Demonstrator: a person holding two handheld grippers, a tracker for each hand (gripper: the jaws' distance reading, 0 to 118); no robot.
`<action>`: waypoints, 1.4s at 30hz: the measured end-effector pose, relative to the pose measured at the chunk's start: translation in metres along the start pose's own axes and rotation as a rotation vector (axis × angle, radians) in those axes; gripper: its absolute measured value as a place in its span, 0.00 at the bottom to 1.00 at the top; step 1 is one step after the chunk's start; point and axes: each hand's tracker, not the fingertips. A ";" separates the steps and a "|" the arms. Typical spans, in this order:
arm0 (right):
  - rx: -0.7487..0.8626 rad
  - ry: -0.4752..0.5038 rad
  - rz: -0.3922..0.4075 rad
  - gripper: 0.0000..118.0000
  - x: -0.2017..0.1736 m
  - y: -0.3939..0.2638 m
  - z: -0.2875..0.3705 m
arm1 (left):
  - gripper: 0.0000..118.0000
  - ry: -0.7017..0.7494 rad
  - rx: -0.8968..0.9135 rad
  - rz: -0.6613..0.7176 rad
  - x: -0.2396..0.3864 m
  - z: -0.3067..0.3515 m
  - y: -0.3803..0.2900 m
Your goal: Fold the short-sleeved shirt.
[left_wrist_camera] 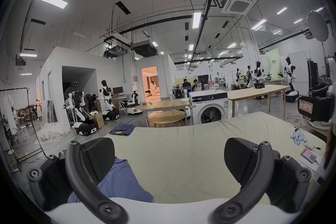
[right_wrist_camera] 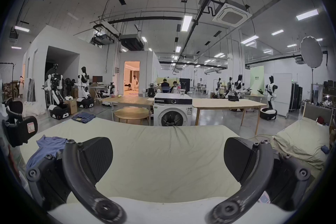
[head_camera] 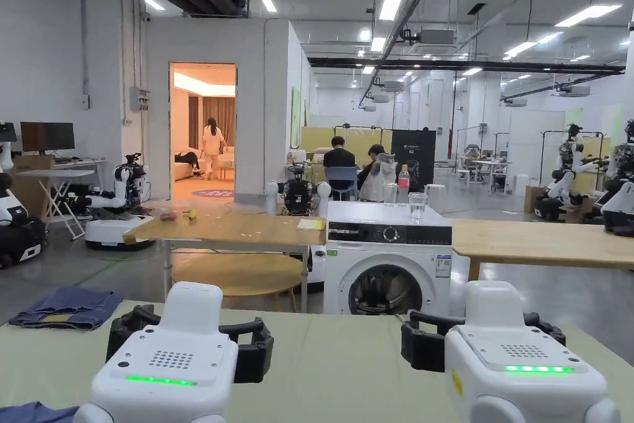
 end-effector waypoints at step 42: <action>-0.002 -0.005 0.010 1.00 0.005 -0.012 -0.002 | 1.00 -0.051 0.006 0.019 0.005 -0.002 -0.002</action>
